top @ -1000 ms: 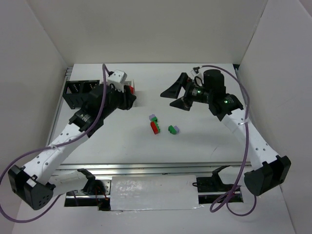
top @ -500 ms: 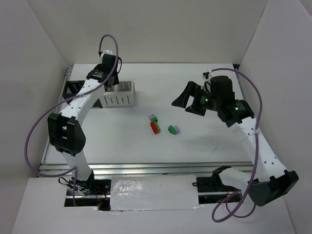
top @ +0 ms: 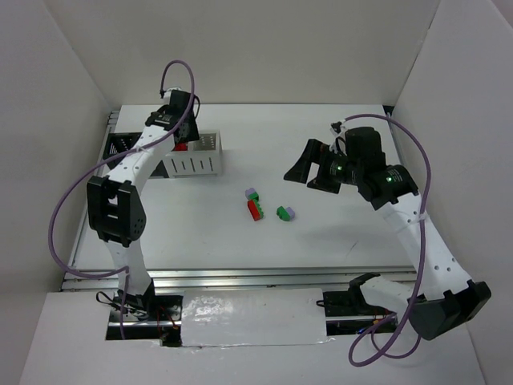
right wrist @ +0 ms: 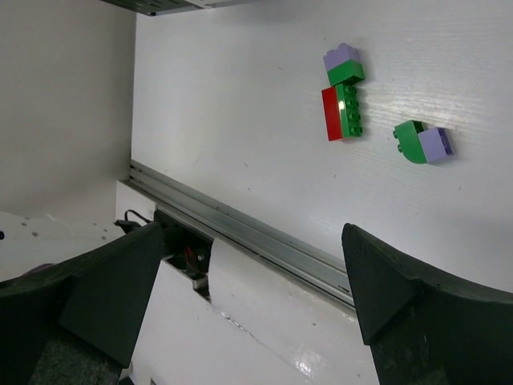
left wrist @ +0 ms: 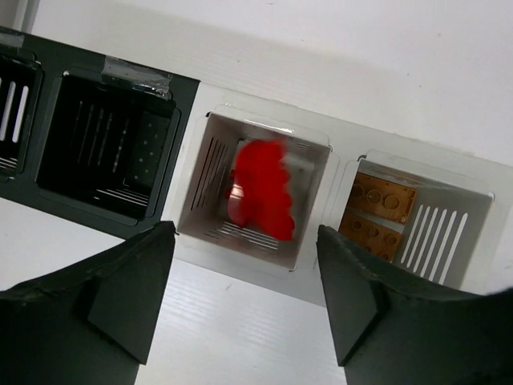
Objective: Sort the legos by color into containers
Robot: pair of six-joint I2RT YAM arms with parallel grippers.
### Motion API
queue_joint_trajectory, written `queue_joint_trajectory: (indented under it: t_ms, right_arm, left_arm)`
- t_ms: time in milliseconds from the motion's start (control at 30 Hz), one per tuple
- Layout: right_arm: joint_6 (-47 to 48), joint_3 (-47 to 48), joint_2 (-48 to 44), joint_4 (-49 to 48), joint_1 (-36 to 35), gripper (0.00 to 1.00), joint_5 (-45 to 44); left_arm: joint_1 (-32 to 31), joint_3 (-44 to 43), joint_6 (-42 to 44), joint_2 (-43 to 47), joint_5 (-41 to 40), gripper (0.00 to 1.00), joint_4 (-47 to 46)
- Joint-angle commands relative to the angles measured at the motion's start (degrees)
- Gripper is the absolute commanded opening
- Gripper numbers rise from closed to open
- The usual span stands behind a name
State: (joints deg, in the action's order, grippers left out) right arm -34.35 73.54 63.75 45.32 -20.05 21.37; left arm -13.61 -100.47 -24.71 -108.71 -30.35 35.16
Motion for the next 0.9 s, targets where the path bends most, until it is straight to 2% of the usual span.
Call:
queue_joint_trajectory:
  t_ms: [0, 33, 67, 133, 233, 267, 300, 333, 433, 467, 567, 700, 867]
  right_arm:
    - [2.18, 1.17, 1.29, 0.56, -0.07, 1.00, -0.54]
    - [2.88, 1.26, 2.51, 0.47, -0.07, 1.00, -0.10]
    - [3.67, 1.69, 3.22, 0.56, -0.42, 1.00, 0.25]
    - [4.81, 1.87, 5.67, 1.26, -1.30, 1.00, 0.17]
    - [7.62, 3.62, 10.23, 2.14, -8.22, 1.00, -8.33]
    - [8.67, 5.28, 11.91, 3.18, -10.86, 0.99, -15.58]
    - [8.86, 6.08, 13.93, 3.72, -15.32, 1.00, -18.87]
    - [8.95, 6.79, 17.86, 4.07, -16.76, 1.00, -20.91]
    - [8.07, 6.10, 23.42, 0.75, -19.49, 0.97, -23.65]
    - [7.81, 5.92, 24.66, -0.66, -20.28, 0.91, -24.26]
    - [8.59, 8.19, 31.25, -1.20, -23.36, 0.83, -26.54]
    - [9.91, 11.27, 40.99, -2.16, -25.82, 0.82, -29.18]
    - [12.02, 14.17, 46.99, -4.27, -25.91, 0.79, -30.24]
  left_arm:
    - [0.33, 0.27, -2.18, 0.60, -0.94, 0.86, -0.44]
    - [0.33, 0.27, -2.19, 0.60, -0.94, 0.96, -0.53]
    - [0.33, 0.18, -2.27, 0.51, -1.29, 0.99, -0.27]
    - [0.42, -0.26, -2.54, 0.51, -1.82, 1.00, 0.35]
    - [0.34, -1.22, -2.89, 1.83, -1.65, 0.99, 1.31]
    - [0.33, -1.22, -3.06, 3.57, -1.21, 0.99, 1.49]
    - [0.33, -1.31, -3.50, 4.81, -0.42, 1.00, 1.58]
    - [0.33, -1.05, -3.76, 5.95, 1.41, 0.99, 2.28]
    - [0.25, 1.92, -4.99, 12.36, 6.07, 0.99, 3.34]
    - [0.25, 3.33, -5.17, 16.29, 7.40, 0.99, 3.51]
    - [0.25, 10.10, -5.00, 24.40, 12.67, 0.99, 2.64]
    - [-0.10, 18.18, -4.12, 32.40, 18.91, 1.00, 3.07]
    - [-0.10, 21.71, -2.98, 38.30, 23.22, 0.99, 5.80]
